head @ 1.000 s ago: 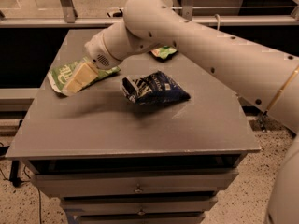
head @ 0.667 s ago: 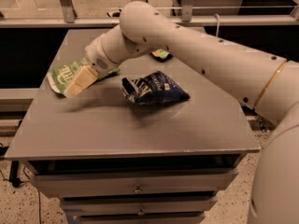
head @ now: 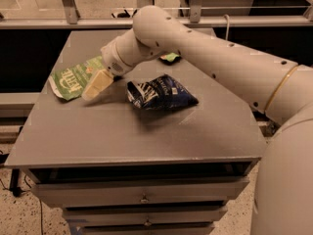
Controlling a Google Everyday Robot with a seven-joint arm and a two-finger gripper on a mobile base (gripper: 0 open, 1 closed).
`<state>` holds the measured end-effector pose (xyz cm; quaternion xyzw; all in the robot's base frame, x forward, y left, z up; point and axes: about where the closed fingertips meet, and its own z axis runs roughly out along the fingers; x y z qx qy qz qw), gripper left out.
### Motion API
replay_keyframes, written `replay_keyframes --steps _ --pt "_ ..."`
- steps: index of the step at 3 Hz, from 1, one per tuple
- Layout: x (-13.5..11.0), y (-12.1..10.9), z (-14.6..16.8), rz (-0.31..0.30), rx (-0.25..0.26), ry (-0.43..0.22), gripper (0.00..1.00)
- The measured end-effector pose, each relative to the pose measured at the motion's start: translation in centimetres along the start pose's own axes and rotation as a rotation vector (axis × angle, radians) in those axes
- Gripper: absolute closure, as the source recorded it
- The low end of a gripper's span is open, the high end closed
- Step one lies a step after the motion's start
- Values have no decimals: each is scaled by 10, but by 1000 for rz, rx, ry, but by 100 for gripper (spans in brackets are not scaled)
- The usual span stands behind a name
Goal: Pick green jalapeno chip bag
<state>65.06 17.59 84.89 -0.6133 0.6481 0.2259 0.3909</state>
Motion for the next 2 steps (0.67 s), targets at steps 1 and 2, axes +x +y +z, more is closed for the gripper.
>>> replay_keyframes --steps 1,2 --pt "7 -3 3 -13 1 5 18" --pt "8 -4 6 -20 -4 3 40"
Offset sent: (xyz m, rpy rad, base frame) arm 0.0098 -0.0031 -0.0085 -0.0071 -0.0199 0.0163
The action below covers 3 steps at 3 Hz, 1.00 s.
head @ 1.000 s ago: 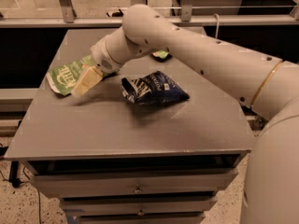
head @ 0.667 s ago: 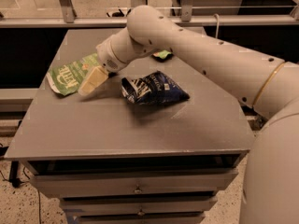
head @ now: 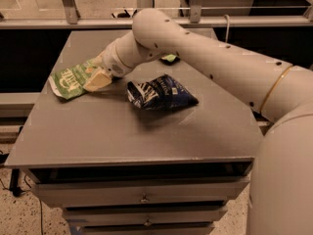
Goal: Pick green jalapeno chip bag
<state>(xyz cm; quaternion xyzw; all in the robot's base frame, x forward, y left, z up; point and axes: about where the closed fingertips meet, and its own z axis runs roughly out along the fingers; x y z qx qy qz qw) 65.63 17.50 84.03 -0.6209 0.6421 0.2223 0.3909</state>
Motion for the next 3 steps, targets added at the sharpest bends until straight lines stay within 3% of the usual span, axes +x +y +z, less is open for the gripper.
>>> replay_keyframes --steps 1,2,3 --pt "-3 -2 -1 -6 2 -9 66" --pt "-22 -7 -11 -20 13 -46 88" --pt "-65 -18 -33 -54 36 -144 100"
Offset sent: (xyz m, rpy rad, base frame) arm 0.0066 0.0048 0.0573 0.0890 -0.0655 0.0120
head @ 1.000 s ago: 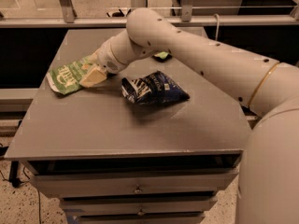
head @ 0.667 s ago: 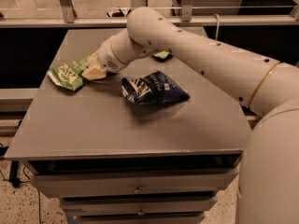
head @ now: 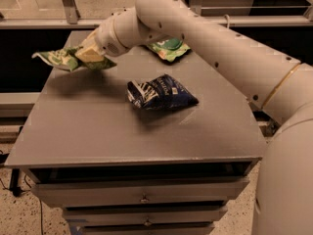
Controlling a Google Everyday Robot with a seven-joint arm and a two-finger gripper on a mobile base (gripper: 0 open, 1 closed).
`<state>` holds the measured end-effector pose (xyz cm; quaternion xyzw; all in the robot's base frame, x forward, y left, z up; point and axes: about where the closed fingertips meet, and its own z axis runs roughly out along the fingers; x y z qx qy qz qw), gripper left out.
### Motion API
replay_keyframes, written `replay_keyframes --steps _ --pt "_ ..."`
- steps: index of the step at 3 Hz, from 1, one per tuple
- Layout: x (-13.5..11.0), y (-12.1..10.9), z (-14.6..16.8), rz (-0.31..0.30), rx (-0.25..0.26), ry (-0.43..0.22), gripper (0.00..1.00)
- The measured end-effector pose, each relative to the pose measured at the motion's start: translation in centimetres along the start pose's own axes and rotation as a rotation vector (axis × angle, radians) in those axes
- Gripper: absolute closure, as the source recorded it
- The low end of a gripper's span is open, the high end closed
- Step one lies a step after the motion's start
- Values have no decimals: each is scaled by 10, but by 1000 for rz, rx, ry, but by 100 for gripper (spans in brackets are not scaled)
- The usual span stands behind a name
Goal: Pick green jalapeno chip bag
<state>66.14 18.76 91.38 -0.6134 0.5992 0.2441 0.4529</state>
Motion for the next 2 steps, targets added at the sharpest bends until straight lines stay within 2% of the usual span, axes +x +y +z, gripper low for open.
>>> replay_keyframes --steps 1,2 --pt "-59 -20 -27 -32 40 -176 100" --pt "-76 -21 -33 -43 42 -215 100"
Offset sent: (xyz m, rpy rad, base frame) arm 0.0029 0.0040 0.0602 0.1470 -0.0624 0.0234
